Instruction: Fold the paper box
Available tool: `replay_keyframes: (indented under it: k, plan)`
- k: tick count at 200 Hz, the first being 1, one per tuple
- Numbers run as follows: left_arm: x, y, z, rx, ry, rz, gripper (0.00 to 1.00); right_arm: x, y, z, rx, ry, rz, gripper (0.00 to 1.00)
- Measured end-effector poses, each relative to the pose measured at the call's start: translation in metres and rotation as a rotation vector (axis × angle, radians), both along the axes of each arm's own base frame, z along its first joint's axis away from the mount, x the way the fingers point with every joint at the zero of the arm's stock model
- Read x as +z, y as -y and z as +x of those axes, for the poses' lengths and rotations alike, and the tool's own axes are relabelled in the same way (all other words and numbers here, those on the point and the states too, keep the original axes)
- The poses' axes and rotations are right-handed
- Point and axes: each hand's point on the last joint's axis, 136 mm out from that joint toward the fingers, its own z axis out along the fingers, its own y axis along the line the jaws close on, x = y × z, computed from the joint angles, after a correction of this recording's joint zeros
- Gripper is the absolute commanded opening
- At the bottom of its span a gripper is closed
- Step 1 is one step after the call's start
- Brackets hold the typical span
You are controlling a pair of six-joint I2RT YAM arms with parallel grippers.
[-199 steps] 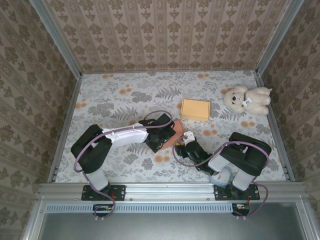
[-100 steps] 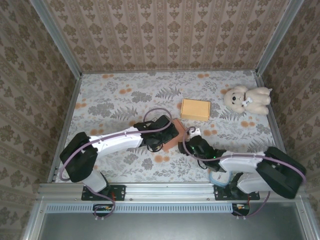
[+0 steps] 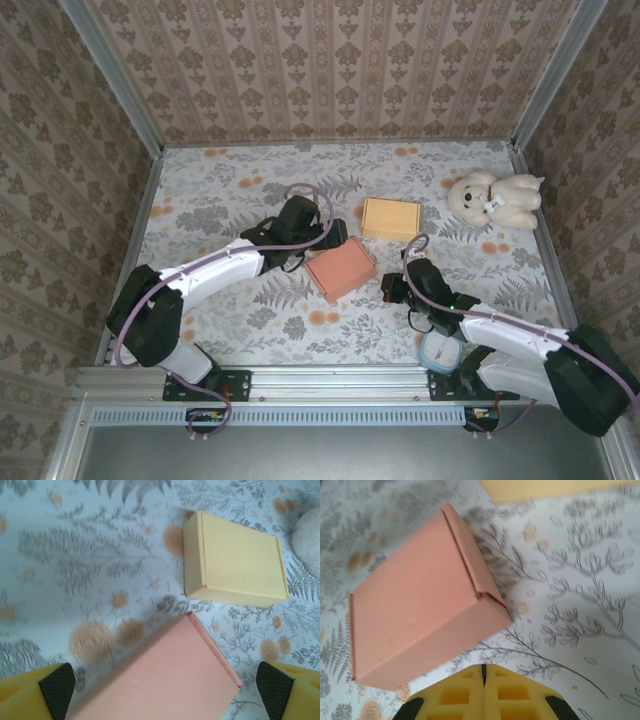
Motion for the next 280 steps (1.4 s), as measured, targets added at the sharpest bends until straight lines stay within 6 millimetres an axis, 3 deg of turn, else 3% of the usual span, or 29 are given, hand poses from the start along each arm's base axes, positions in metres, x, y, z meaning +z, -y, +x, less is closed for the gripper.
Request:
replay_keyframes:
  k: [31, 55, 85, 130, 184, 280]
  plan:
    - [-0.014, 0.012, 0.022, -0.122, 0.041, 0.001, 0.95, -0.028, 0.005, 0.004, -0.042, -0.109, 0.030, 0.00]
    - [-0.041, 0.020, 0.026, -0.184, 0.013, 0.004, 0.93, -0.037, 0.005, 0.009, -0.057, -0.141, 0.047, 0.00]
    - [-0.058, 0.032, 0.025, -0.240, -0.002, -0.022, 0.91, -0.046, -0.002, 0.017, -0.049, -0.165, 0.067, 0.00]
    - [-0.074, 0.044, 0.015, -0.293, -0.021, -0.064, 0.88, -0.045, -0.012, 0.033, -0.039, -0.154, 0.100, 0.00]
    - [-0.087, 0.064, -0.010, -0.345, -0.048, -0.081, 0.87, -0.045, -0.015, 0.044, -0.041, -0.133, 0.127, 0.00]
    - [-0.093, 0.074, -0.011, -0.284, -0.018, -0.065, 0.85, -0.044, -0.015, 0.051, -0.051, -0.094, 0.160, 0.00]
